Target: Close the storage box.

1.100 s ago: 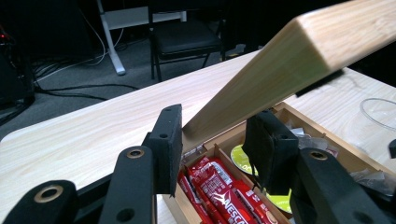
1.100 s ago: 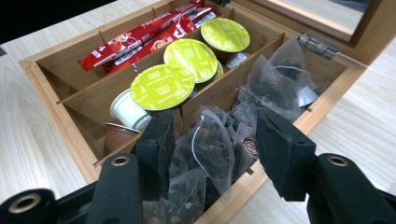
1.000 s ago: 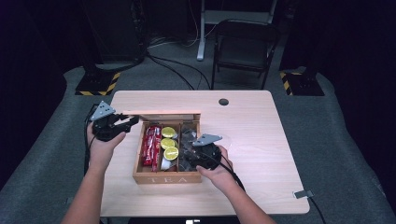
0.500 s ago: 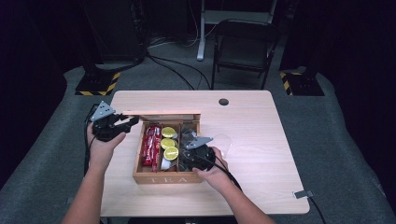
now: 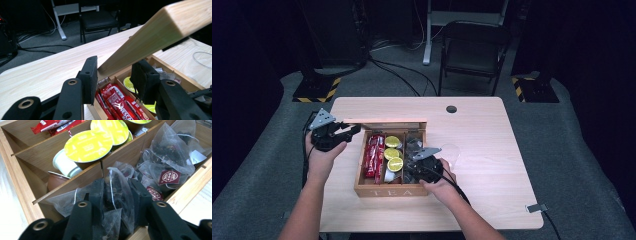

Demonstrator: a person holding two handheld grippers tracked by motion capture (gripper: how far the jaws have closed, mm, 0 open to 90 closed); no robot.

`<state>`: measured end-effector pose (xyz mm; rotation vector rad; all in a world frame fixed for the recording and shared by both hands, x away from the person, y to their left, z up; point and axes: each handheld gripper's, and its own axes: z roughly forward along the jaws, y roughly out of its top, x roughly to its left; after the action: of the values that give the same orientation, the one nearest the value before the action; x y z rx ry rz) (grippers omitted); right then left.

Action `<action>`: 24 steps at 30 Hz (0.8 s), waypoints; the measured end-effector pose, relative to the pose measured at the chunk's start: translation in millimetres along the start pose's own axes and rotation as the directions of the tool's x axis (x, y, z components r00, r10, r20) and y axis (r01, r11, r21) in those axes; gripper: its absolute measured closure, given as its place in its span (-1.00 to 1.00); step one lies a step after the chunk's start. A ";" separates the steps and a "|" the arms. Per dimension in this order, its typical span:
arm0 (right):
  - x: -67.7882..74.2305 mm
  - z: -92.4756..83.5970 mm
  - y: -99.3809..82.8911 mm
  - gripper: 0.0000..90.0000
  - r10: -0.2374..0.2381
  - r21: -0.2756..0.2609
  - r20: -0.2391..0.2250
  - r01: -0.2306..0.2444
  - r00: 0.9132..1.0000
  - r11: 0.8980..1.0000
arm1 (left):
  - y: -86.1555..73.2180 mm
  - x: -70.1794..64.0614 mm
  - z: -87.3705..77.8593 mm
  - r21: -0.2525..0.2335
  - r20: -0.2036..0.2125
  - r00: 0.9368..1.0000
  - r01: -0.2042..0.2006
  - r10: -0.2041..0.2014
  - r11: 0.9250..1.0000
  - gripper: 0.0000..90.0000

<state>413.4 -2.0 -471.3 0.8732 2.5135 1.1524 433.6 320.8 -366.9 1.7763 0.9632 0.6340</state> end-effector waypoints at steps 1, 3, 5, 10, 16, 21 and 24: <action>0.5 -0.1 0.1 0.53 0.003 0.000 0.003 -0.003 1.000 1.000 | -0.1 0.0 0.0 0.000 0.000 1.000 0.000 0.000 1.000 0.26; 1.6 -0.7 0.2 0.59 0.003 -0.001 0.005 -0.003 1.000 1.000 | -0.2 0.1 -0.1 0.001 0.001 1.000 0.000 0.000 1.000 0.26; 2.6 -1.9 1.5 0.64 0.009 -0.010 0.014 -0.009 1.000 1.000 | -0.2 0.1 -0.1 0.001 0.002 1.000 0.001 -0.001 1.000 0.26; -0.7 -7.3 4.8 0.68 0.046 -0.043 0.013 -0.046 0.999 0.998 | -0.5 0.4 0.0 0.000 0.003 1.000 0.003 -0.003 1.000 0.26; -4.2 -16.1 9.8 0.69 0.082 -0.074 0.010 -0.081 0.997 0.994 | -0.6 0.7 0.3 -0.002 0.004 1.000 0.004 -0.004 1.000 0.26; -4.2 -21.3 14.1 0.69 0.091 -0.101 -0.008 -0.092 0.996 0.991 | -0.9 1.2 0.5 -0.004 0.005 1.000 0.004 -0.004 1.000 0.26; -3.3 -25.7 17.5 0.69 0.086 -0.113 -0.007 -0.086 0.996 0.990 | -1.2 1.5 0.6 -0.004 0.008 1.000 0.005 -0.005 1.000 0.26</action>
<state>411.9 -10.7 -441.3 0.9593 2.4065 1.3088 434.5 322.0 -368.3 1.7714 0.9604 0.6249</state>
